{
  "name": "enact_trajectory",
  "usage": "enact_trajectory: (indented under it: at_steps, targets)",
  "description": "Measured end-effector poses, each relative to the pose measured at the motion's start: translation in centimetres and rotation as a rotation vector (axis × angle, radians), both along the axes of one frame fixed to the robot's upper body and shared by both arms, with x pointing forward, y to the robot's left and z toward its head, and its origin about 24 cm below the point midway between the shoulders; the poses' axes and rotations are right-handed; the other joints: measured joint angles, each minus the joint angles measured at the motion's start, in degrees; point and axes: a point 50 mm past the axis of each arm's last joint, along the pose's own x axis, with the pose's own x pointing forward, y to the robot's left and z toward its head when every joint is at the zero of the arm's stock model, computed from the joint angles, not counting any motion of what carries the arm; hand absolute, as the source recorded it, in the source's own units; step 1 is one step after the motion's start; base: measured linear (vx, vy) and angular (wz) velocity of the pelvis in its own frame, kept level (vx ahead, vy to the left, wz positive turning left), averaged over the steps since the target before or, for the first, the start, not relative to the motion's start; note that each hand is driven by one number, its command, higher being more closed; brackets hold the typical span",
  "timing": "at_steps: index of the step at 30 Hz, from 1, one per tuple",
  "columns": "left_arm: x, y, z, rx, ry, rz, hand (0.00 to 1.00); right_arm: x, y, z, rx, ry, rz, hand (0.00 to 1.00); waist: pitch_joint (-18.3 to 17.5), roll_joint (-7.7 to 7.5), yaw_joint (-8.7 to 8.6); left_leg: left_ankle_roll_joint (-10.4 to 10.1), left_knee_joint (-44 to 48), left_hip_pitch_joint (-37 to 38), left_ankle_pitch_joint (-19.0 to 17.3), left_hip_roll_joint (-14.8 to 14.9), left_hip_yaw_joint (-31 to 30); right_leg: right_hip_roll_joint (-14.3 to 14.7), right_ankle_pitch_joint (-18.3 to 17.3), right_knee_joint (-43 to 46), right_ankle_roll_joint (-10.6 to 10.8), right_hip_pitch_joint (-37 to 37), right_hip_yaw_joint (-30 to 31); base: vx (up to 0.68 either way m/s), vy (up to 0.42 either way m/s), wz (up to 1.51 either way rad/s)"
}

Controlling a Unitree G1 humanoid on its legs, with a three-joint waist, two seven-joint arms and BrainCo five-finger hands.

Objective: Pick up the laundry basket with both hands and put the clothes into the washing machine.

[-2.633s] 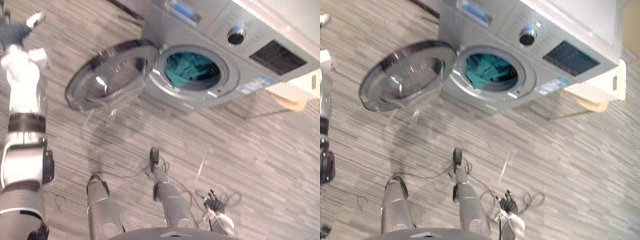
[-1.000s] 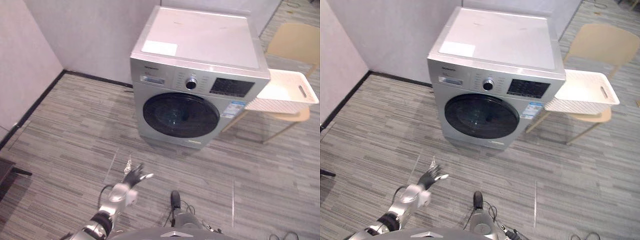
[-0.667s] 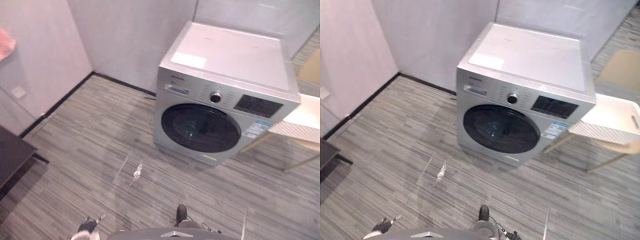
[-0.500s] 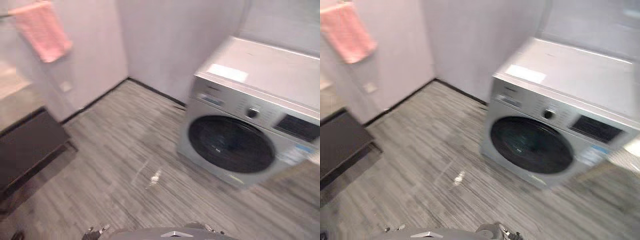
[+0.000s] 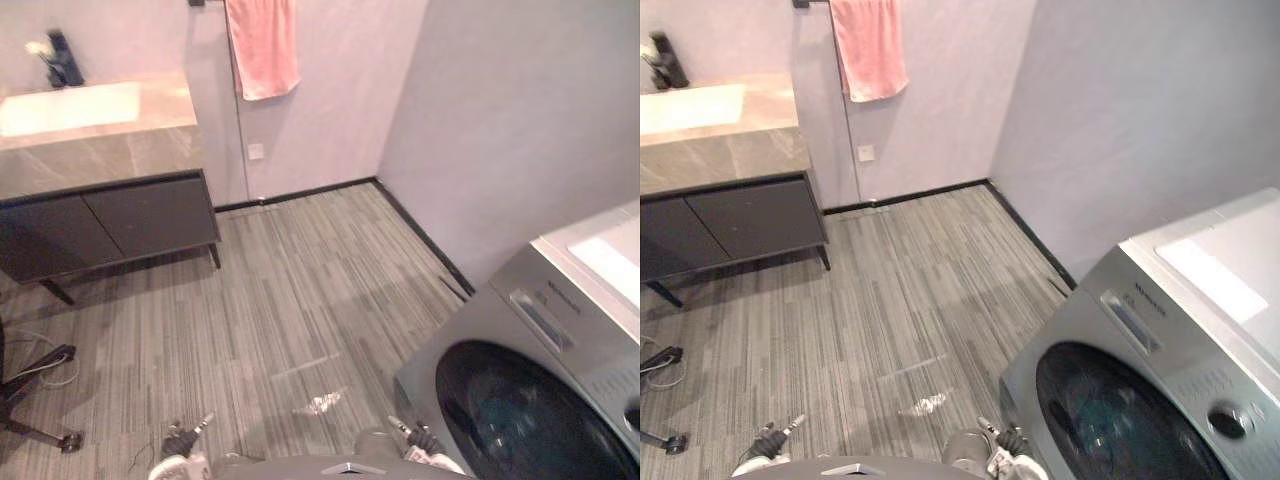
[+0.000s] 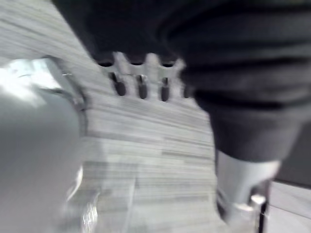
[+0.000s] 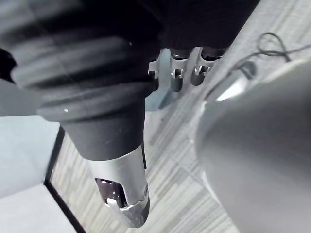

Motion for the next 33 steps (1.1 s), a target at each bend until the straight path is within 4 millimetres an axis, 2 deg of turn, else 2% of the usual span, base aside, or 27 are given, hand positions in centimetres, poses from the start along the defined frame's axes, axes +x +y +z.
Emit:
enact_trajectory:
  at_steps: [1, 2, 4, 5, 6, 7, 8, 9, 10, 11, 12, 13, 14, 15, 16, 17, 18, 21, 23, 29, 31, 32, 33]
  targets:
    - [0.0, -0.4, 0.0, -0.001, 0.002, -0.017, 0.0, 0.8, -0.4, 0.3, -0.011, -0.018, 0.007, 0.0, -0.66, 1.13, -0.88, 3.65, 3.66, -1.42, 2.35, -1.71, 2.56, 0.53, -1.49, 1.66, -1.27, -0.41, -2.13, 0.32, -0.496, 0.64]
    - [-0.1, -0.4, 0.0, 0.001, 0.005, -0.022, 0.0, 0.9, -0.2, 0.2, -0.004, -0.016, 0.006, 0.0, -0.66, 1.12, -1.29, 4.18, 3.53, -2.05, 4.51, -1.34, 3.17, 1.06, -2.23, 2.34, -1.84, -0.5, -2.81, 0.27, -0.437, 0.46]
    - [-0.1, -0.6, -0.1, -0.002, 0.006, -0.022, 0.0, 0.9, 0.4, -0.2, 0.022, 0.018, 0.008, 0.0, -0.89, 1.36, -0.99, 4.1, 4.21, -3.17, 11.4, 0.3, 3.04, 3.29, -1.93, 1.47, -3.19, 0.44, -3.99, 0.2, -0.358, 0.09]
    - [-0.2, -0.4, -0.1, 0.002, 0.009, -0.024, 0.0, 0.8, 0.3, -0.3, 0.028, 0.025, -0.009, 0.0, -0.9, 1.36, -1.45, 4.15, 6.18, -4.68, 14.56, 0.84, 3.27, 4.26, -1.52, 0.13, -3.9, 1.61, -4.98, 0.26, -0.383, 0.12]
    - [0.0, -0.1, 0.0, 0.012, 0.007, -0.032, 0.0, 0.6, 0.6, -0.4, 0.037, 0.03, -0.016, 0.0, -0.81, 1.26, -1.52, 3.74, 10.15, -7.54, 21.23, 2.21, 6.25, 6.05, -0.6, -2.79, -5.44, 4.23, -6.55, 0.2, -0.3, 0.16]
    - [0.0, -0.1, 0.0, 0.013, 0.005, -0.031, 0.0, 0.6, 0.6, -0.4, 0.037, 0.031, -0.018, 0.0, -0.75, 1.16, -1.49, 3.68, 10.94, -8.09, 22.92, 2.7, 7.26, 6.27, -0.41, -3.57, -5.76, 4.97, -6.81, 0.22, -0.356, 0.17]
    - [0.1, 0.5, 0.1, 0.029, 0.002, -0.035, 0.0, 0.1, 1.0, -0.6, 0.048, 0.042, -0.024, 0.0, -0.35, 0.35, -1.44, 4.74, 12.9, -9.54, 29.58, 5.07, 12.83, 7.41, 0.49, -6.54, -7.24, 8.28, -8.28, 0.14, -0.294, 0.33]
    - [0.6, 1.0, 0.3, 0.052, -0.004, -0.074, 0.0, -0.7, 1.5, -0.9, 0.062, 0.056, -0.043, 0.0, 0.33, -1.04, -1.62, 4.35, 16.95, -11.66, 29.09, 7.4, 20.63, 7.62, 1.56, -9.96, -8.91, 12.06, -10.94, 0.13, -0.289, 0.38]
    - [0.7, 1.0, 0.3, 0.055, -0.006, -0.083, 0.0, -0.8, 1.4, -0.9, 0.061, 0.058, -0.049, 0.0, 0.44, -1.07, -1.68, 3.98, 17.9, -12.08, 28.06, 7.58, 22.23, 7.64, 1.74, -10.53, -9.14, 12.76, -11.48, 0.09, -0.267, 0.54]
    - [1.1, 0.9, 0.4, 0.061, -0.013, -0.114, 0.0, -1.5, 1.0, -1.0, 0.053, 0.07, -0.084, 0.0, 0.54, -1.02, -1.9, 2.93, 20.09, -13.18, 23.85, 7.89, 29.68, 7.63, 2.34, -13.09, -9.38, 15.58, -13.34, 0.07, -0.213, 0.67]
    - [1.6, 0.3, 0.5, 0.059, -0.029, -0.153, 0.0, -1.9, 0.8, -1.0, 0.044, 0.08, -0.103, 0.0, 0.85, -0.54, -2.22, 1.74, 20.01, -13.41, 18.6, 6.3, 38.06, 7.49, 2.81, -15.63, -9.73, 18.08, -15.44, 0.05, -0.157, 0.63]
    - [1.6, 0.3, 0.5, 0.059, -0.029, -0.153, 0.0, -1.9, 0.8, -1.0, 0.044, 0.08, -0.103, 0.0, 0.85, -0.54, -2.22, 1.74, 20.01, -13.41, 18.6, 6.3, 38.06, 7.49, 2.81, -15.63, -9.73, 18.08, -15.44, 0.02, -0.068, 0.79]
    - [2.1, -0.3, 0.6, 0.06, -0.038, -0.203, 0.0, -1.8, 0.7, -1.1, 0.046, 0.08, -0.112, 0.0, 1.01, -0.07, -2.49, 1.61, 15.72, -13.12, 14.07, 1.7, 43.49, 6.98, 2.87, -17.17, -9.85, 19.22, -17.99, 0.0, 0.007, 0.75]
    - [2.2, -0.7, 0.6, 0.06, -0.04, -0.242, 0.0, -2.3, 0.7, -1.2, 0.052, 0.094, -0.132, 0.0, 0.93, 0.17, -2.52, 2.33, 7.27, -11.13, 12.97, -1.62, 47.26, 6.8, 2.86, -17.79, -9.85, 19.19, -19.64, 0.0, 0.007, 0.92]
    - [2.1, -0.7, 0.5, 0.062, -0.035, -0.254, 0.0, -2.2, 0.7, -1.2, 0.054, 0.092, -0.137, 0.0, 0.81, 0.08, -2.55, 3.04, 2.47, -9.8, 12.78, -2.13, 48.82, 6.88, 2.82, -18.06, -9.77, 19.16, -20.09, 0.04, -0.006, 0.82]
    - [2.4, -0.8, 0.6, 0.064, -0.04, -0.276, 0.0, -1.9, 1.0, -1.2, 0.066, 0.086, -0.14, 0.0, 1.15, -0.62, -2.5, 4.75, -6.01, -6.82, 14.97, -4.88, 48.32, 6.47, 2.83, -18.65, -9.47, 19.09, -20.41, 0.06, -0.011, 0.55]
    - [2.3, -0.3, 0.6, 0.078, -0.033, -0.277, 0.0, -1.5, 1.5, -1.2, 0.079, 0.076, -0.139, 0.0, 1.74, -1.65, -1.86, 5.38, -12.63, -4.27, 18.3, -6.79, 47.87, 5.79, 4.55, -20.09, -8.58, 19.33, -19.26, 0.06, -0.011, 0.45]
    - [1.4, 0.2, 0.2, 0.077, 0.008, -0.247, 0.0, -1.6, 2.0, -1.4, 0.094, 0.079, -0.144, 0.0, 1.92, -2.2, -2.03, 5.99, -22.72, 0.06, 24.0, -9.09, 46.78, 5.48, 6.13, -22.98, -8.83, 20.95, -18.6, 0.04, 0.047, 0.3]
    - [1.1, 0.4, 0.1, 0.075, 0.021, -0.237, 0.0, -1.7, 2.3, -1.4, 0.101, 0.081, -0.143, 0.0, 1.76, -2.3, -2.07, 6.11, -26.18, 2.26, 25.21, -9.71, 46.7, 5.33, 6.14, -23.3, -8.82, 21.75, -18.01, 0.01, 0.054, 0.03]
    - [0.7, 0.3, -0.1, 0.075, 0.048, -0.251, 0.0, -1.7, 2.3, -1.4, 0.103, 0.078, -0.122, 0.0, 1.34, -2.55, -2.71, 6.36, -26.26, 2.68, 25.35, -10.89, 45.98, 4.61, 5.48, -23.25, -7.94, 22.11, -18.24, -0.04, 0.038, 0.04]
    - [0.7, 0.5, -0.1, 0.08, 0.049, -0.252, 0.0, -1.6, 2.5, -1.4, 0.105, 0.077, -0.116, 0.0, 1.54, -3.69, -2.55, 6.86, -26.25, 2.84, 24.78, -12.17, 45.4, 2.82, 3.19, -20.62, -6.6, 21.36, -19.21, -0.06, 0.07, 0.3]
    - [0.7, 0.8, 0.0, 0.087, 0.048, -0.256, 0.0, -1.9, 2.4, -1.4, 0.102, 0.081, -0.118, 0.0, 1.44, -4.3, -2.29, 7.43, -26.21, 3.54, 23.49, -13.52, 45.32, 0.88, 1.64, -18.4, -3.4, 21.37, -20.04, 0.0, 0.066, 0.3]
    - [0.8, 0.7, 0.0, 0.087, 0.047, -0.259, 0.0, -2.3, 2.4, -1.5, 0.1, 0.089, -0.122, 0.0, 1.3, -4.56, -2.21, 7.4, -26.19, 3.97, 22.41, -13.92, 45.35, 0.0, 1.3, -16.44, -1.39, 21.33, -20.15, 0.04, 0.032, 0.33]
